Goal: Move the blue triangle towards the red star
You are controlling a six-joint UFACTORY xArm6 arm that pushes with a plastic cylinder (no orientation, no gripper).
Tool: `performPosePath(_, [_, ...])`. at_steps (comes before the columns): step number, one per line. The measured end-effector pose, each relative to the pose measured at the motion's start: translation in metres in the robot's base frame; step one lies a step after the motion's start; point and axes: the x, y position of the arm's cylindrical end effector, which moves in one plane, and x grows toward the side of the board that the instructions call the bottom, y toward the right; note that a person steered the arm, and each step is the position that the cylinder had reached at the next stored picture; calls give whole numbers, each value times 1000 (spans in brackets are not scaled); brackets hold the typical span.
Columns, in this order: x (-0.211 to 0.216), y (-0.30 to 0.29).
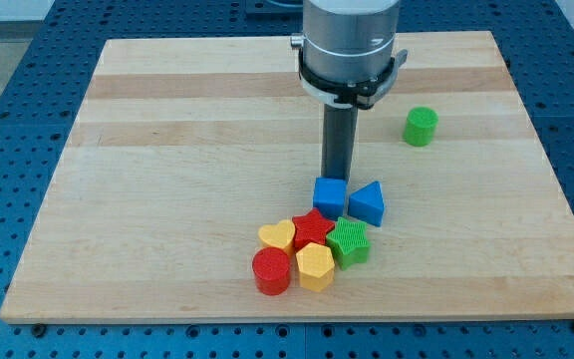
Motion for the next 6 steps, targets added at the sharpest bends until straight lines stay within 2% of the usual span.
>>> performPosePath(1, [1, 0])
performPosePath(3, [-3, 63])
performPosePath(4, [16, 72])
performPosePath(6, [39, 32])
